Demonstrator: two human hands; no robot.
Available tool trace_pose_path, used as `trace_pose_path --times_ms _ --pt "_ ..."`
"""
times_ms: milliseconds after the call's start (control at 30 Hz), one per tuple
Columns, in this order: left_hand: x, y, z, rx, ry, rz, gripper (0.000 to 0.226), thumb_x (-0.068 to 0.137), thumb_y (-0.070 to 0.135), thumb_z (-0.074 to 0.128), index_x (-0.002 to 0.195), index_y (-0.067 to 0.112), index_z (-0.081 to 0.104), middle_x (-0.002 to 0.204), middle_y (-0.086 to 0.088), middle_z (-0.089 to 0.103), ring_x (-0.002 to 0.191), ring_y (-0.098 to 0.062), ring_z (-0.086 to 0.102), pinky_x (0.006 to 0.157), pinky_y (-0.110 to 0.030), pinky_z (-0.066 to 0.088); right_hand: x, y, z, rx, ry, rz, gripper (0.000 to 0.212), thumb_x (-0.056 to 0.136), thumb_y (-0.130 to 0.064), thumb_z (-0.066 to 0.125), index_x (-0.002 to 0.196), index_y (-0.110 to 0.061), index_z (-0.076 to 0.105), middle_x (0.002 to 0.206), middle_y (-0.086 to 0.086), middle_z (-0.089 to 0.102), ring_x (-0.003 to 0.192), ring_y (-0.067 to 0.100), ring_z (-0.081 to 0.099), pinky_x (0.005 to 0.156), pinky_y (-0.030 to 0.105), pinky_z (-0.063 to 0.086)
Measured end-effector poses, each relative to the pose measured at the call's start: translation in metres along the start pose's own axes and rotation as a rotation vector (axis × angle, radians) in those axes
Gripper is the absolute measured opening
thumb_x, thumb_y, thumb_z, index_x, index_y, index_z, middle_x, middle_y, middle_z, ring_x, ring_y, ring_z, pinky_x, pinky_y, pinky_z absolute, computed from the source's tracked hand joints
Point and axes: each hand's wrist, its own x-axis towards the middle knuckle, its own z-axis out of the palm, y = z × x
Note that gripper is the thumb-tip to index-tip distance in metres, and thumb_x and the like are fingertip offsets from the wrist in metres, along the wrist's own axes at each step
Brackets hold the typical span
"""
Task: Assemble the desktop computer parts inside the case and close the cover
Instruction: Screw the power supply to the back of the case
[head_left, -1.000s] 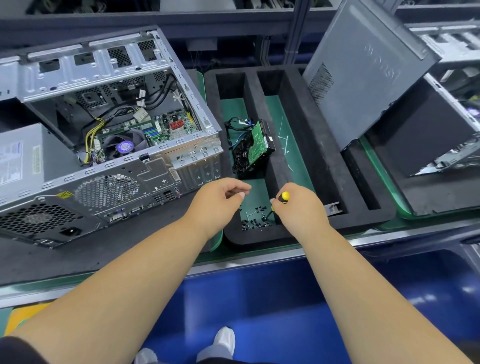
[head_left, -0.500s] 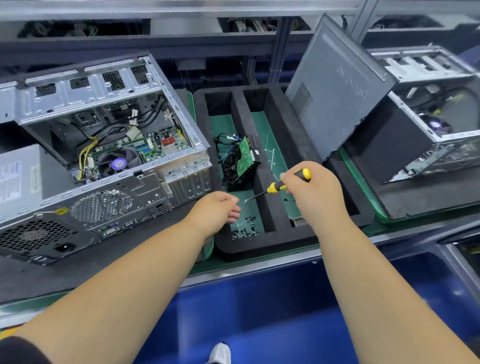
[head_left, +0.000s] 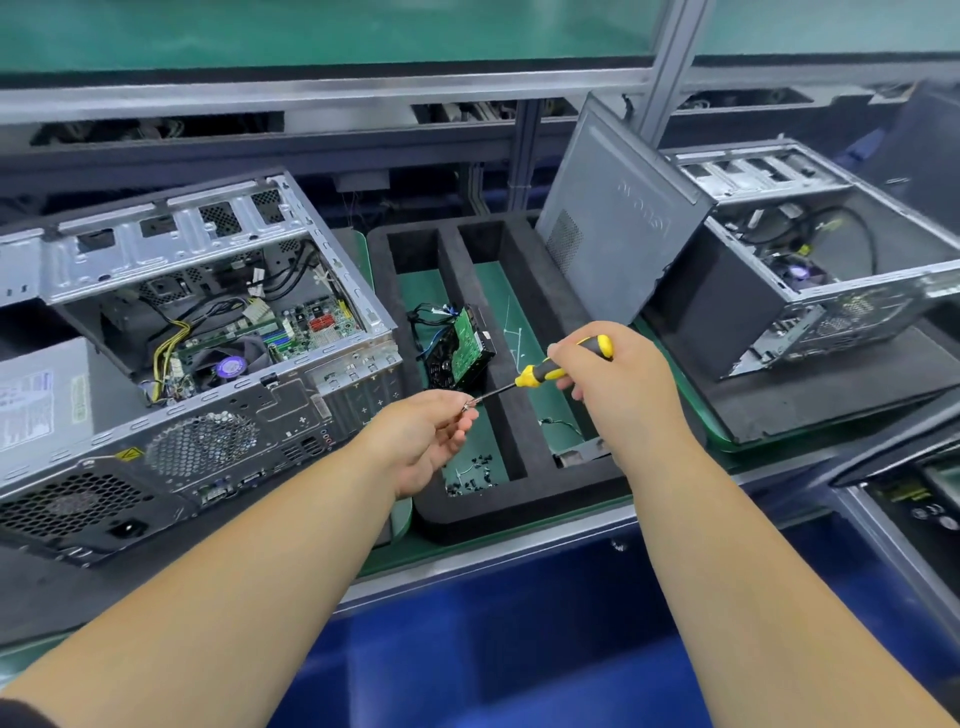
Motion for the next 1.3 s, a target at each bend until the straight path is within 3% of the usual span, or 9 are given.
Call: trace_pose_path --times_ms 100,267,500,700,900,1100,1300 --pt "-0.010 0.007 -0.002 0.000 -0.030 0.052 0.012 0.097 0.005 0.054 0.093 0.004 0.065 0.069 -0.003 0.065 0.055 -0.005 0.057 0.048 -0.013 0.049 -0.004 -0.007 -0.003 0.074 -0.046 0.014 0.009 0.081 -0.034 0.063 0.077 -0.029 0.069 0.069 -0.005 0.071 0.062 0.007 0.058 0.063 0.034 0.050" --pt "-0.035 0.034 -0.015 0.018 -0.070 0.189 0.014 0.098 0.011 0.054 0.092 0.005 0.064 0.067 0.001 0.063 0.054 -0.004 0.054 0.049 -0.011 0.047 -0.011 -0.028 0.002 0.185 -0.084 0.017 0.018 0.075 -0.034 0.062 0.081 -0.020 0.070 0.067 -0.005 0.070 0.058 0.007 0.055 0.061 0.028 0.045" --pt "-0.076 0.076 -0.056 0.118 0.015 0.377 0.019 0.100 0.018 0.053 0.086 0.011 0.063 0.059 0.007 0.056 0.049 -0.001 0.047 0.045 -0.010 0.040 -0.030 -0.068 0.041 0.331 -0.177 -0.022 0.016 0.080 -0.023 0.062 0.084 -0.010 0.069 0.066 -0.003 0.066 0.058 0.009 0.052 0.056 0.023 0.043" --pt "-0.109 0.095 -0.110 0.095 0.104 0.457 0.017 0.099 0.018 0.054 0.088 0.010 0.064 0.061 0.008 0.061 0.051 0.000 0.050 0.046 -0.010 0.042 -0.053 -0.098 0.093 0.398 -0.265 -0.083 0.006 0.086 -0.020 0.062 0.083 -0.015 0.065 0.086 0.006 0.077 0.066 0.012 0.056 0.063 0.026 0.047" --pt "-0.138 0.101 -0.169 0.132 0.176 0.470 0.018 0.099 0.015 0.055 0.086 0.007 0.064 0.064 0.003 0.062 0.052 -0.002 0.051 0.048 -0.012 0.044 -0.087 -0.123 0.144 0.348 -0.309 -0.173 0.007 0.086 -0.025 0.064 0.080 -0.026 0.067 0.083 -0.001 0.076 0.066 0.008 0.059 0.063 0.022 0.050" --pt "-0.157 0.101 -0.222 0.153 0.249 0.433 0.019 0.099 0.016 0.055 0.085 0.007 0.066 0.065 0.003 0.063 0.051 -0.002 0.052 0.048 -0.012 0.046 -0.119 -0.140 0.182 0.169 -0.366 -0.218 0.004 0.088 -0.018 0.069 0.086 -0.022 0.071 0.078 0.007 0.072 0.068 0.013 0.063 0.073 0.040 0.056" --pt "-0.180 0.104 -0.272 0.376 0.401 0.674 0.021 0.097 0.010 0.053 0.082 0.010 0.067 0.066 0.004 0.067 0.060 -0.006 0.059 0.060 -0.016 0.051 -0.147 -0.146 0.220 0.002 -0.550 -0.114 0.002 0.091 -0.013 0.067 0.092 -0.014 0.069 0.071 0.003 0.072 0.060 0.011 0.063 0.056 0.021 0.052"
